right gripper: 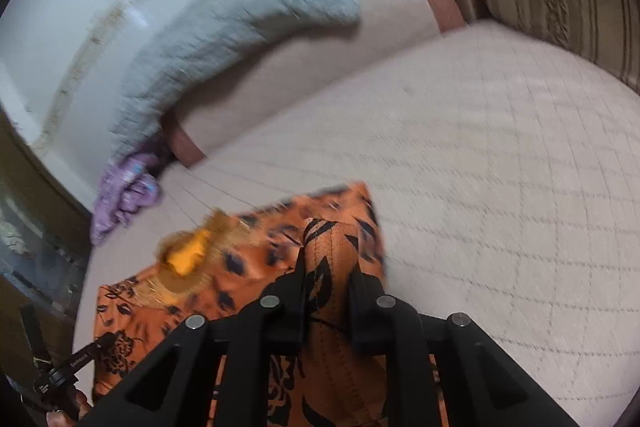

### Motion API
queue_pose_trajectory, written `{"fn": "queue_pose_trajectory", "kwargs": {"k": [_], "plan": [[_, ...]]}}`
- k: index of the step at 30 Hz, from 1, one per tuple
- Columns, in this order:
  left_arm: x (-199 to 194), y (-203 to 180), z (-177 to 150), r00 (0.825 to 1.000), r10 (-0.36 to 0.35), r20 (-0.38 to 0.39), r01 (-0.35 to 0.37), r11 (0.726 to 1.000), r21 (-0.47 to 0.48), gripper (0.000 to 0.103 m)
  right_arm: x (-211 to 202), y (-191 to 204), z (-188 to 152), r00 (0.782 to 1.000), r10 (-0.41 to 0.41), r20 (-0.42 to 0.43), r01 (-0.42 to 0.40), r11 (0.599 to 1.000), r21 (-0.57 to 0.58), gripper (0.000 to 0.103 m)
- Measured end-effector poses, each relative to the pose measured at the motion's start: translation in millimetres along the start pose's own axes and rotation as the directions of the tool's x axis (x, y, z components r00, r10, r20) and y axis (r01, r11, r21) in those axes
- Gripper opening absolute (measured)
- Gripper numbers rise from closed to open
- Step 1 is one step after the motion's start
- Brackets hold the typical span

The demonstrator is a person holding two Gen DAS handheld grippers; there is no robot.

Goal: Fold small clothes

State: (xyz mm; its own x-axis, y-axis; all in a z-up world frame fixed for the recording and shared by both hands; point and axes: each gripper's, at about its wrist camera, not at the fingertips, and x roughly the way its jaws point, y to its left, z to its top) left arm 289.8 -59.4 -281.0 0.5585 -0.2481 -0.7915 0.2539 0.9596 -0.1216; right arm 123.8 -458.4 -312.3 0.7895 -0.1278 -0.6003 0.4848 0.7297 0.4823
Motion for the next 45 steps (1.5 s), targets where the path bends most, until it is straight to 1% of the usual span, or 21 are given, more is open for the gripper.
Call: {"fn": "queue_pose_trajectory", "kwargs": {"k": [4, 7, 9, 11, 12, 13, 15, 17, 19, 20, 21, 22, 24, 26, 30, 33, 35, 37, 39, 41, 45], "plan": [[-9, 10, -3, 0.997, 0.046, 0.054, -0.047, 0.999, 0.007, 0.013, -5, 18, 2, 0.995, 0.065, 0.081, -0.063, 0.997, -0.035, 0.016], [8, 11, -5, 0.997, 0.073, 0.019, -0.074, 0.997, 0.038, 0.014, 35, 11, -4, 0.995, 0.011, -0.096, -0.011, 1.000, 0.001, 0.028], [32, 11, -8, 0.991, 0.117, -0.066, -0.113, 0.992, 0.059, 0.019, 66, -6, -13, 0.964, -0.042, -0.262, 0.062, 0.995, 0.071, 0.033], [33, 11, -5, 0.990, 0.130, -0.058, -0.128, 0.991, 0.041, 0.021, 62, -15, -11, 0.972, -0.009, -0.233, 0.040, 0.991, 0.129, 0.035], [29, 10, -3, 0.989, 0.137, -0.053, -0.135, 0.990, 0.037, 0.021, 55, -16, -6, 0.975, -0.025, -0.222, 0.055, 0.990, 0.132, 0.043], [22, 9, 1, 0.988, 0.152, -0.033, -0.151, 0.988, 0.030, 0.021, 47, -16, -1, 0.979, -0.032, -0.200, 0.060, 0.989, 0.133, 0.063], [-2, 5, 6, 0.981, 0.181, 0.069, -0.183, 0.983, 0.026, 0.022, 18, -21, 9, 0.998, -0.024, -0.054, 0.033, 0.986, 0.162, 0.076], [-26, -4, 8, 0.963, 0.189, 0.191, -0.199, 0.979, 0.033, 0.032, -4, -21, 16, 0.998, -0.005, 0.062, -0.004, 0.989, 0.150, 0.077], [-36, -16, 5, 0.967, 0.108, 0.229, -0.126, 0.990, 0.064, 0.048, -6, -15, 17, 0.997, 0.064, 0.044, -0.068, 0.992, 0.108, 0.067], [-33, -25, 3, 0.976, 0.061, 0.207, -0.082, 0.992, 0.095, 0.054, -2, -9, 15, 0.995, 0.098, 0.020, -0.099, 0.991, 0.084, 0.058], [-27, -34, 0, 0.984, 0.041, 0.175, -0.063, 0.990, 0.123, 0.056, 5, 0, 11, 0.993, 0.117, -0.021, -0.116, 0.992, 0.046, 0.034], [-13, -43, -2, 0.992, 0.034, 0.120, -0.053, 0.986, 0.156, 0.056, 12, 5, 5, 0.992, 0.116, -0.055, -0.115, 0.993, 0.017, 0.030], [14, -55, -8, 1.000, 0.031, 0.005, -0.031, 0.981, 0.192, 0.056, 32, 18, -7, 0.987, 0.081, -0.142, -0.087, 0.996, -0.038, 0.030], [43, -58, -21, 0.989, 0.069, -0.132, -0.040, 0.977, 0.211, 0.056, 58, 19, -20, 0.966, 0.009, -0.260, -0.028, 0.997, -0.069, 0.030], [37, -69, -19, 0.991, 0.106, -0.082, -0.080, 0.959, 0.273, 0.059, 58, 21, -21, 0.963, -0.005, -0.270, -0.019, 0.996, -0.087, 0.028], [18, -70, -12, 1.000, 0.014, 0.002, -0.014, 0.973, 0.231, 0.061, 40, 25, -15, 0.978, 0.068, -0.197, -0.085, 0.993, -0.079, 0.031], [15, -77, -14, 0.999, 0.020, 0.033, -0.028, 0.968, 0.248, 0.084, 40, 31, -13, 0.978, 0.094, -0.187, -0.112, 0.990, -0.087, 0.031], [26, -83, -23, 0.998, 0.068, -0.016, -0.061, 0.962, 0.265, 0.097, 56, 34, -22, 0.961, 0.103, -0.257, -0.128, 0.989, -0.080, 0.031], [57, -86, -31, 0.984, 0.111, -0.141, -0.065, 0.953, 0.296, 0.098, 75, 34, -37, 0.938, 0.039, -0.344, -0.079, 0.991, -0.106, 0.031], [52, -84, -32, 0.992, 0.105, -0.065, -0.084, 0.960, 0.267, 0.103, 68, 42, -37, 0.951, 0.023, -0.308, -0.071, 0.987, -0.146, 0.031], [54, -83, -31, 0.990, 0.110, -0.090, -0.084, 0.963, 0.255, 0.103, 50, 44, -32, 0.964, 0.049, -0.261, -0.091, 0.985, -0.149, 0.033]]}}
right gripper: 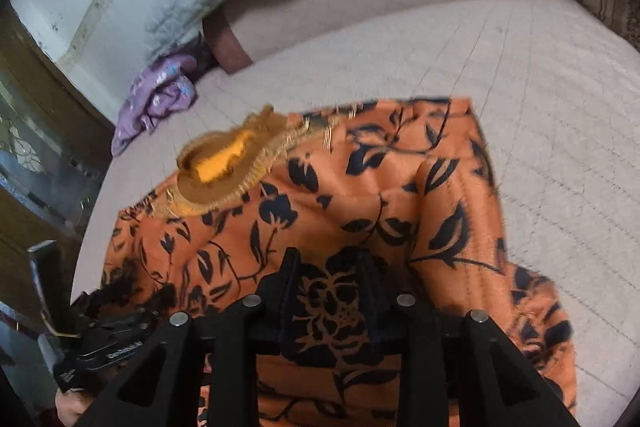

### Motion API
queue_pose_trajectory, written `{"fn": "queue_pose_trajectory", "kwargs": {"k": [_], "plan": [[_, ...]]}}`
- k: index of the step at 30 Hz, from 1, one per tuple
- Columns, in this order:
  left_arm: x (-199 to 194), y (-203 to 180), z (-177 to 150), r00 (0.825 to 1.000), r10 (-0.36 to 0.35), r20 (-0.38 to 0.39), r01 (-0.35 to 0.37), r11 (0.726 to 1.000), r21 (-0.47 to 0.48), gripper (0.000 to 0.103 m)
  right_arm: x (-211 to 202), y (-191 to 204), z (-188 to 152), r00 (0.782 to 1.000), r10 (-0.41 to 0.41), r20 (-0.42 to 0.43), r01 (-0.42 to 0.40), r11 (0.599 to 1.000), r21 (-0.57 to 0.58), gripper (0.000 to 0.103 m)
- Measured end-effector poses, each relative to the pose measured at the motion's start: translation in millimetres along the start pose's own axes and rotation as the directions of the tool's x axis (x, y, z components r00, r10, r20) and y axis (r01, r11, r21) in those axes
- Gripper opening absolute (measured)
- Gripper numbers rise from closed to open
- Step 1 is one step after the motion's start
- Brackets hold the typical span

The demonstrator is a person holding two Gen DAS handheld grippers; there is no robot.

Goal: Fold small clothes

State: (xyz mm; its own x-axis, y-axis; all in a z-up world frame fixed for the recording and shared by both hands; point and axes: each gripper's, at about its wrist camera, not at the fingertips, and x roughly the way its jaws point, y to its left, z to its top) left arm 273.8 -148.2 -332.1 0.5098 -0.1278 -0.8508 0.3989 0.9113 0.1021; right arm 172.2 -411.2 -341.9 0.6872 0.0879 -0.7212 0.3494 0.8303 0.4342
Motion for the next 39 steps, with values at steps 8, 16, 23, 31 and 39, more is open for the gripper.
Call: {"fn": "queue_pose_trajectory", "kwargs": {"k": [8, 16, 23, 31, 39], "plan": [[-41, 14, -13, 0.994, 0.040, 0.097, -0.043, 0.999, 0.025, 0.103, 6, -20, -20, 0.992, -0.060, -0.110, 0.056, 0.998, -0.041, 0.034], [-117, 104, -82, 0.988, 0.069, 0.141, -0.037, 0.975, -0.217, 0.103, -80, -45, -50, 0.999, 0.032, 0.034, -0.032, 0.999, 0.003, 0.080], [-128, 136, -185, 0.998, -0.067, -0.010, 0.060, 0.939, -0.340, 0.102, -145, -120, -108, 0.999, 0.037, 0.025, -0.042, 0.976, 0.214, 0.080], [-129, 95, -229, 0.968, -0.216, -0.125, 0.171, 0.940, -0.293, 0.052, -170, -157, -162, 0.997, 0.074, -0.032, -0.061, 0.954, 0.294, 0.080], [-131, 107, -255, 0.949, -0.220, -0.227, 0.114, 0.907, -0.405, 0.076, -142, -124, -190, 0.982, -0.086, -0.168, 0.112, 0.981, 0.158, 0.056]]}}
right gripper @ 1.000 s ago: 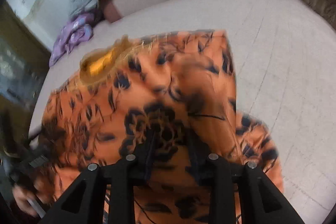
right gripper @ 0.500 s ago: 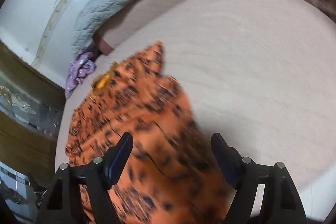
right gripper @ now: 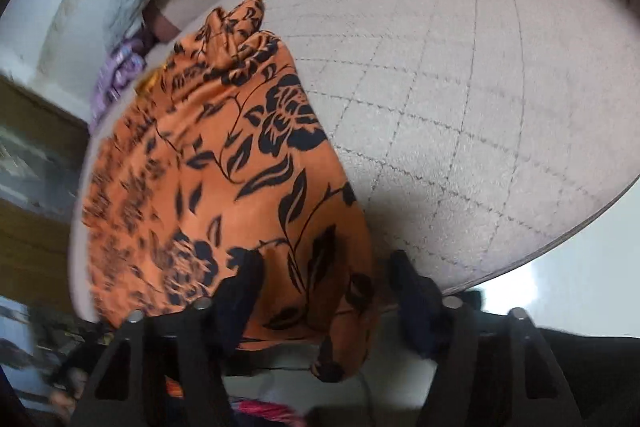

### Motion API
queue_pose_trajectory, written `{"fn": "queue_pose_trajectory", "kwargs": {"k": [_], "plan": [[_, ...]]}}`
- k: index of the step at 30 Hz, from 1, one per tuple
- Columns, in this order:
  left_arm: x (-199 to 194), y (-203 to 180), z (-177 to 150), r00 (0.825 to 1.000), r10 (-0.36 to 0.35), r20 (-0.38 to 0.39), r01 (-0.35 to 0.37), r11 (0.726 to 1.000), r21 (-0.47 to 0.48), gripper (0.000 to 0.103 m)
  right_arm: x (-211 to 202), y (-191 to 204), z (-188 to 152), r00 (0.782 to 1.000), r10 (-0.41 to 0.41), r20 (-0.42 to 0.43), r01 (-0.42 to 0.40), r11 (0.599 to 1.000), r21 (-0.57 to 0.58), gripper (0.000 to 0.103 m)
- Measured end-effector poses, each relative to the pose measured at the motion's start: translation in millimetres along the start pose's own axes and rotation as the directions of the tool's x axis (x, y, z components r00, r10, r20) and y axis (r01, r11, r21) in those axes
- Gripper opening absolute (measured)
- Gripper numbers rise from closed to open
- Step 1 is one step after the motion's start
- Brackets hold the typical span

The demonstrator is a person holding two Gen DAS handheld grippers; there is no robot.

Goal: Fold small clothes

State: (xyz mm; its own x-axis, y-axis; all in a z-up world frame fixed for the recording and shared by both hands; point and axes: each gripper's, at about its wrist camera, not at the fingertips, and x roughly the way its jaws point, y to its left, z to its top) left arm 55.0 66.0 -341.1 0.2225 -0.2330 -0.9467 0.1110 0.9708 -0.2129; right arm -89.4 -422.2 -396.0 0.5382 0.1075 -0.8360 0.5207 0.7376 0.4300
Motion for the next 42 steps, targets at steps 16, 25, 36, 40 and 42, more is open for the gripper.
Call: {"fn": "queue_pose_trajectory", "kwargs": {"k": [16, 25, 36, 40, 42], "plan": [[39, -12, 5, 0.992, -0.064, -0.112, 0.061, 0.998, -0.032, 0.007, 1, 20, -20, 0.994, -0.101, -0.039, 0.096, 0.989, -0.109, 0.012], [-48, -20, 34, 0.961, -0.275, -0.035, 0.277, 0.959, 0.061, 0.006, -69, 27, 5, 0.968, 0.252, -0.012, -0.252, 0.966, -0.063, 0.009], [-126, -12, 164, 0.886, -0.387, 0.254, 0.389, 0.920, 0.045, 0.006, -95, 39, 96, 0.849, 0.481, 0.217, -0.502, 0.864, 0.050, 0.009], [-101, -17, 219, 0.886, -0.369, 0.280, 0.385, 0.923, -0.002, 0.006, -81, 43, 142, 0.833, 0.473, 0.286, -0.514, 0.853, 0.088, 0.009], [-80, -23, 241, 0.888, -0.354, 0.292, 0.380, 0.924, -0.034, 0.006, -67, 43, 168, 0.822, 0.467, 0.325, -0.525, 0.843, 0.118, 0.009]]}}
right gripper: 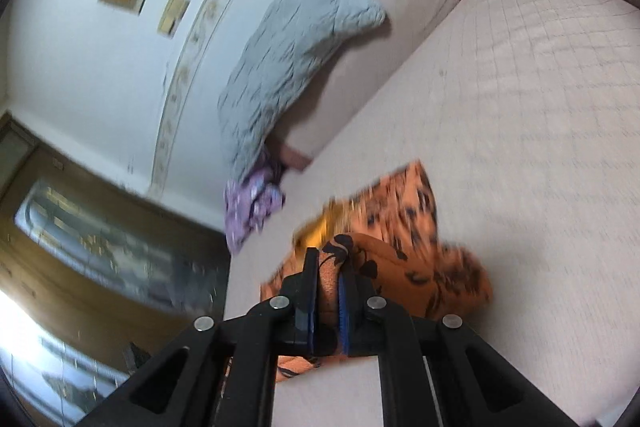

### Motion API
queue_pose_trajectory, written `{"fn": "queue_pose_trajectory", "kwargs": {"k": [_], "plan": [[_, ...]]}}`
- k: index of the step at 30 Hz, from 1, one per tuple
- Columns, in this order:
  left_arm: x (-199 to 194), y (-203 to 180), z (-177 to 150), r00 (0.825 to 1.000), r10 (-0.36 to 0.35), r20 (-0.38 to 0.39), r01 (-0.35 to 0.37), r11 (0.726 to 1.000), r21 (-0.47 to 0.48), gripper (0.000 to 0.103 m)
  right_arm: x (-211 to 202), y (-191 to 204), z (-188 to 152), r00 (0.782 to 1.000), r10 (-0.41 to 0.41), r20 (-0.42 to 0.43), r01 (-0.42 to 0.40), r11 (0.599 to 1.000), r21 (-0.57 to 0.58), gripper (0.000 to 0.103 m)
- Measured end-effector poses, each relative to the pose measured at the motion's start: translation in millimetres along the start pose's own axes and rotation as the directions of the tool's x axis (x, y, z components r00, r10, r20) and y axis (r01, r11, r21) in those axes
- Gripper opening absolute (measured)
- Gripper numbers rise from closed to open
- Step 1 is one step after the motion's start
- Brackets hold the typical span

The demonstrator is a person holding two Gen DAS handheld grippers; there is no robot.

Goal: Fold small clothes

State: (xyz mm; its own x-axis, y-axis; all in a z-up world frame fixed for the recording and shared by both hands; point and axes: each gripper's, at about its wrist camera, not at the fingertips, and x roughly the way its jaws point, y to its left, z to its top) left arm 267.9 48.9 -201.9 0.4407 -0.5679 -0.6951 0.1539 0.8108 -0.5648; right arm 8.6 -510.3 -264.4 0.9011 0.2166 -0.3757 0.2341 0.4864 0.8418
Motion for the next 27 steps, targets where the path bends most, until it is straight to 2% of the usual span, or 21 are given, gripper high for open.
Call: {"fn": "queue_pose_trajectory", "kwargs": {"k": [4, 7, 10, 11, 14, 15, 18, 19, 20, 21, 24, 26, 27], "plan": [[59, 14, 20, 0.999, 0.033, 0.015, -0.032, 0.997, -0.069, 0.006, 49, -18, 28, 0.999, -0.020, 0.043, 0.018, 0.998, 0.063, 0.009], [110, 27, 21, 0.993, 0.117, -0.008, -0.117, 0.990, -0.077, 0.006, 89, -40, 33, 0.996, -0.064, 0.058, 0.060, 0.996, 0.073, 0.009], [149, 36, 20, 0.979, 0.199, -0.053, -0.203, 0.977, -0.072, 0.007, 125, -76, 32, 0.991, -0.132, 0.000, 0.130, 0.977, 0.168, 0.012], [155, 34, 24, 0.976, 0.207, -0.061, -0.211, 0.976, -0.058, 0.008, 135, -85, 34, 0.984, -0.174, -0.037, 0.178, 0.963, 0.204, 0.012], [152, 24, 32, 0.986, 0.163, -0.027, -0.164, 0.986, -0.025, 0.017, 149, -91, 40, 0.975, -0.208, -0.077, 0.221, 0.950, 0.222, 0.017], [148, 24, 32, 0.990, 0.140, -0.014, -0.141, 0.990, -0.025, 0.021, 150, -87, 42, 0.974, -0.214, -0.074, 0.225, 0.954, 0.200, 0.022], [130, 28, 34, 0.997, 0.058, 0.059, -0.053, 0.995, -0.080, 0.041, 138, -71, 43, 0.976, -0.216, -0.018, 0.217, 0.966, 0.144, 0.037], [120, 30, 32, 0.992, 0.064, 0.109, -0.054, 0.995, -0.088, 0.055, 131, -66, 43, 0.978, -0.207, 0.014, 0.203, 0.970, 0.134, 0.061], [109, 29, 29, 0.984, 0.076, 0.160, -0.063, 0.994, -0.085, 0.067, 122, -61, 42, 0.978, -0.201, 0.053, 0.194, 0.973, 0.121, 0.076], [99, 27, 25, 0.977, 0.079, 0.199, -0.065, 0.995, -0.075, 0.071, 113, -56, 41, 0.978, -0.192, 0.086, 0.183, 0.978, 0.103, 0.088], [81, 20, 9, 0.967, 0.128, 0.221, -0.125, 0.992, -0.030, 0.071, 91, -36, 26, 0.961, -0.227, 0.157, 0.232, 0.973, -0.013, 0.085], [76, 12, -6, 0.969, 0.149, 0.199, -0.157, 0.987, 0.026, 0.071, 84, -24, 16, 0.961, -0.225, 0.163, 0.241, 0.967, -0.081, 0.071], [79, 5, -10, 0.972, 0.159, 0.174, -0.172, 0.983, 0.063, 0.070, 85, -14, 9, 0.965, -0.225, 0.137, 0.243, 0.961, -0.133, 0.055]]}}
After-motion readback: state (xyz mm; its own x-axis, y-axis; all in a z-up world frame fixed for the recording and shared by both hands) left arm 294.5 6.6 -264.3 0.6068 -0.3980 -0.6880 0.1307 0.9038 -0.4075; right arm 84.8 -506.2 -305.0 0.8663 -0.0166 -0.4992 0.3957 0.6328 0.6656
